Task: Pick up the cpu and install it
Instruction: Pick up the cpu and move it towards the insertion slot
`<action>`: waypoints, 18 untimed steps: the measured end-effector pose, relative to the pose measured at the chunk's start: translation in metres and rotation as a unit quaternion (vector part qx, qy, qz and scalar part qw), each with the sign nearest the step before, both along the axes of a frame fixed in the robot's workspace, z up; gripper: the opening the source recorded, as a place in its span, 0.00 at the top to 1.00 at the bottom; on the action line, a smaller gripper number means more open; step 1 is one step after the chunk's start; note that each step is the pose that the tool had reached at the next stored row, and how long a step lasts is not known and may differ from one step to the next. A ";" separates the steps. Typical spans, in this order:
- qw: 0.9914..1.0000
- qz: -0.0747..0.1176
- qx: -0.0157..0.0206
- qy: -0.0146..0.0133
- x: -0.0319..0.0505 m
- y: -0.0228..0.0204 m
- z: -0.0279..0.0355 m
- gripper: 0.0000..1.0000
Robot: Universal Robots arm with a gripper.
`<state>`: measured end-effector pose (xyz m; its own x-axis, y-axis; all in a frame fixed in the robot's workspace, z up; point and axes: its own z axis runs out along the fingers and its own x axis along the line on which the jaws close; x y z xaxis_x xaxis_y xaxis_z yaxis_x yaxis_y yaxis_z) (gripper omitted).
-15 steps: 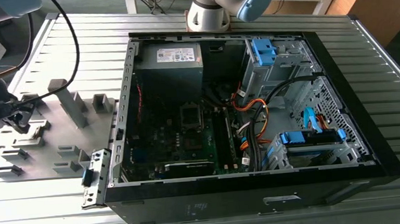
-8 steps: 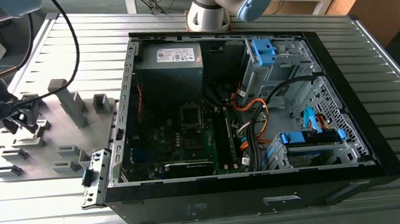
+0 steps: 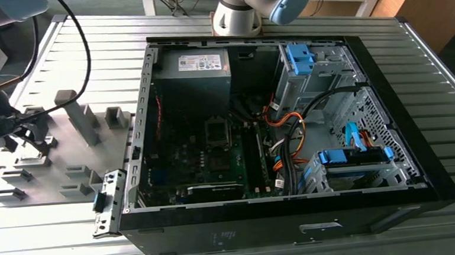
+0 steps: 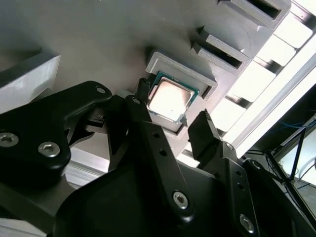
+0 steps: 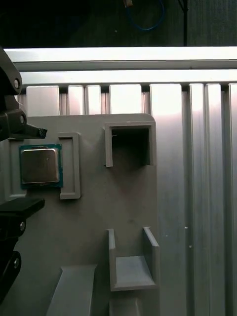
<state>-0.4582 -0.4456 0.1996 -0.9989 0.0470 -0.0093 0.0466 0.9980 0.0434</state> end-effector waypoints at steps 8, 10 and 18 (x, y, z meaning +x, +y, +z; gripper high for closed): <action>1.000 0.007 0.000 0.000 0.0010 0.0000 -0.0047 0.41; 1.000 0.012 0.000 0.000 0.0014 0.0000 -0.0056 0.41; 1.000 0.024 0.000 0.000 0.0017 0.0000 -0.0085 0.41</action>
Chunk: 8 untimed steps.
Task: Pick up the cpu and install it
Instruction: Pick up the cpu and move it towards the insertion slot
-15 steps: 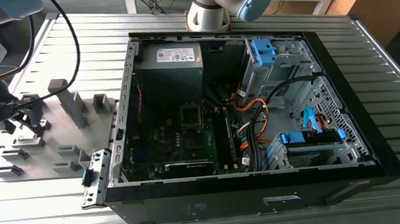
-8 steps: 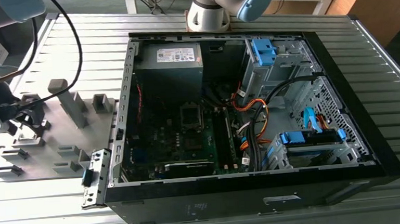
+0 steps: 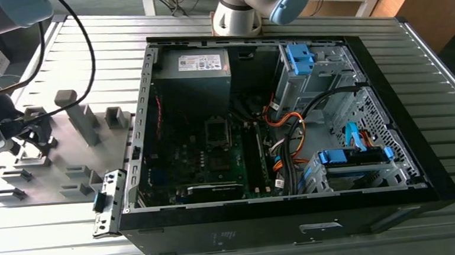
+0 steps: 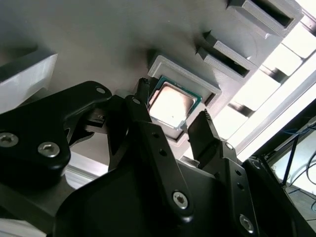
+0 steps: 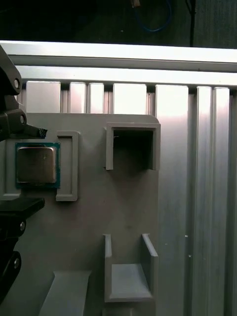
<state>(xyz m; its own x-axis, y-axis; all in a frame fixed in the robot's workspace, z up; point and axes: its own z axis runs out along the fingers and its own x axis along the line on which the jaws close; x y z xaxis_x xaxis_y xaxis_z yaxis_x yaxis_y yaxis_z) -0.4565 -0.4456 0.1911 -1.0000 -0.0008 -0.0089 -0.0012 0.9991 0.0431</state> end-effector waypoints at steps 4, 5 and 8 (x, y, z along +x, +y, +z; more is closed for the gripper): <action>1.000 0.001 0.000 0.000 0.0000 0.0000 -0.0017 0.41; 1.000 0.002 0.000 0.000 0.0000 0.0000 -0.0022 0.41; 1.000 0.002 0.000 0.000 0.0000 0.0000 -0.0037 0.41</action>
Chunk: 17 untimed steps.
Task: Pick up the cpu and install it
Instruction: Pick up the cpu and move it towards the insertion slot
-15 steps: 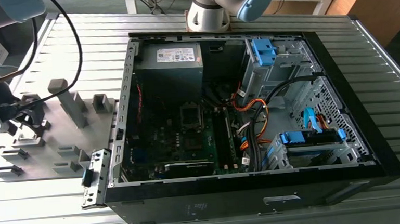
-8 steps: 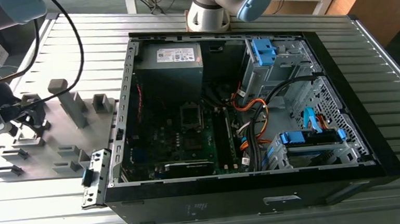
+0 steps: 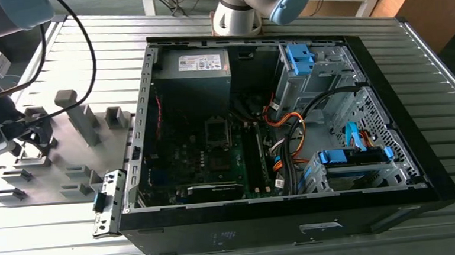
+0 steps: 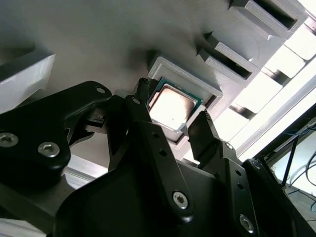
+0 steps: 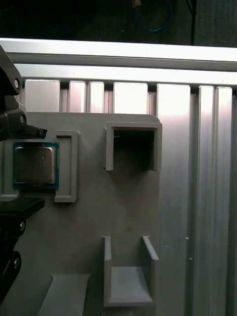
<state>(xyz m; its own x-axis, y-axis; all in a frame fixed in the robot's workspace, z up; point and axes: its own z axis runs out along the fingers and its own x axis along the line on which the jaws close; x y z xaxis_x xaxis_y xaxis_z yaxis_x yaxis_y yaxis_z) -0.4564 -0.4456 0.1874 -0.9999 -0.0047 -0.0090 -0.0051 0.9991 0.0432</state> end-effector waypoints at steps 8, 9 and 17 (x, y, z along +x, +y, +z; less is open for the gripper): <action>1.000 0.000 0.000 0.000 0.0000 0.0011 -0.0031 0.41; 1.000 0.000 0.000 0.000 0.0000 0.0014 -0.0034 0.41; 1.000 0.000 0.000 0.000 0.0000 0.0026 -0.0046 0.41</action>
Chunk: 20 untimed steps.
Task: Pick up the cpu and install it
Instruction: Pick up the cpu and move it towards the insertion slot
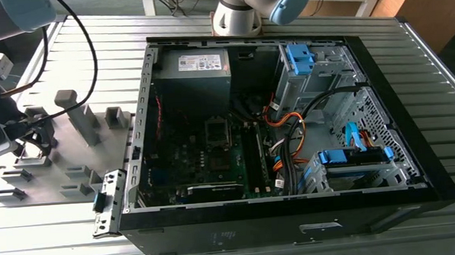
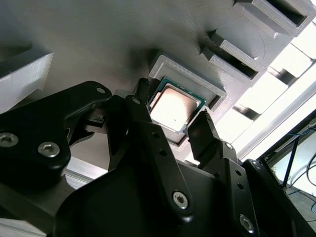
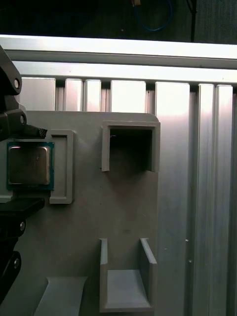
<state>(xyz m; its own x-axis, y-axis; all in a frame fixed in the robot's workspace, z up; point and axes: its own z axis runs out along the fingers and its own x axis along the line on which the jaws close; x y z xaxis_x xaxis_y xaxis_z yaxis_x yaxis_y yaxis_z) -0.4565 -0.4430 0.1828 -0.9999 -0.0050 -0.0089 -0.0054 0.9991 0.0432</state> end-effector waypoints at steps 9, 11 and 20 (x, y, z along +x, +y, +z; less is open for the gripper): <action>1.000 0.000 0.000 0.000 0.0000 0.0000 -0.0001 0.41; 1.000 0.000 0.000 0.000 0.0000 0.0001 -0.0001 0.42; 1.000 0.000 0.000 0.000 0.0000 0.0001 -0.0002 0.49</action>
<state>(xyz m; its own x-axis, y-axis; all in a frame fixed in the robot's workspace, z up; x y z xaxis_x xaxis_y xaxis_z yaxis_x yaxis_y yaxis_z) -0.4565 -0.4430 0.1826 -0.9999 -0.0050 -0.0090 -0.0054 0.9991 0.0432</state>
